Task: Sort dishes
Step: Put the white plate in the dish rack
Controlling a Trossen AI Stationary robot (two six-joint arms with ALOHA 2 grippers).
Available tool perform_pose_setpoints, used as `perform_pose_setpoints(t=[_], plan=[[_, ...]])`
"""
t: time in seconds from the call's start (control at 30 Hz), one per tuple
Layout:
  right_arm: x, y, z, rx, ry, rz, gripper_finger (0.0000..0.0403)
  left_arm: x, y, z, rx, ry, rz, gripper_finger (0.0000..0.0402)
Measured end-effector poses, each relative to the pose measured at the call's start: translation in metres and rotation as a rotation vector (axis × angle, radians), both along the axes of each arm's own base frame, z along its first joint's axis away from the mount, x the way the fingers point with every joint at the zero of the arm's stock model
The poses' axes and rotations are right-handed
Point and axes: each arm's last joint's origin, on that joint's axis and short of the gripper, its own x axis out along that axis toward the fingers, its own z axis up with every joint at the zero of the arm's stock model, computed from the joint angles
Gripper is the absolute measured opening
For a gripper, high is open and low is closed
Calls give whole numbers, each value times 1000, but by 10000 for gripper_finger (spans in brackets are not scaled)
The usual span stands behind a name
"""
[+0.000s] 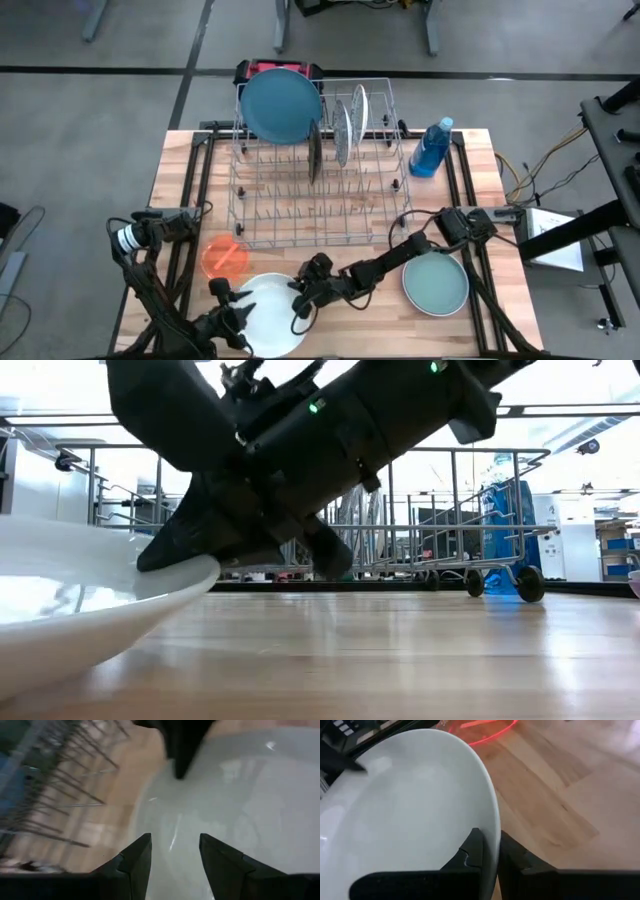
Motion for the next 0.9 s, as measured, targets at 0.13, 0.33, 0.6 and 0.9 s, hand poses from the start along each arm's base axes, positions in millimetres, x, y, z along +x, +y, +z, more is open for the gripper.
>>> perform_pose_setpoints(t=[0.13, 0.33, 0.6, 0.9], plan=[[-1, -1, 9, -58, -8, 0, 12, -2, 4, 24, 22, -51, 102, 158], [-3, -3, 21, -182, -16, -16, 12, -12, 10, 53, -128, -149, 223, 158], [-15, 15, 42, -507, -42, -46, 12, -36, 17, 80, -396, -222, 193, 158], [-34, 47, 69, -932, -32, -93, 12, -50, 51, 51, -492, -307, 203, 158]])
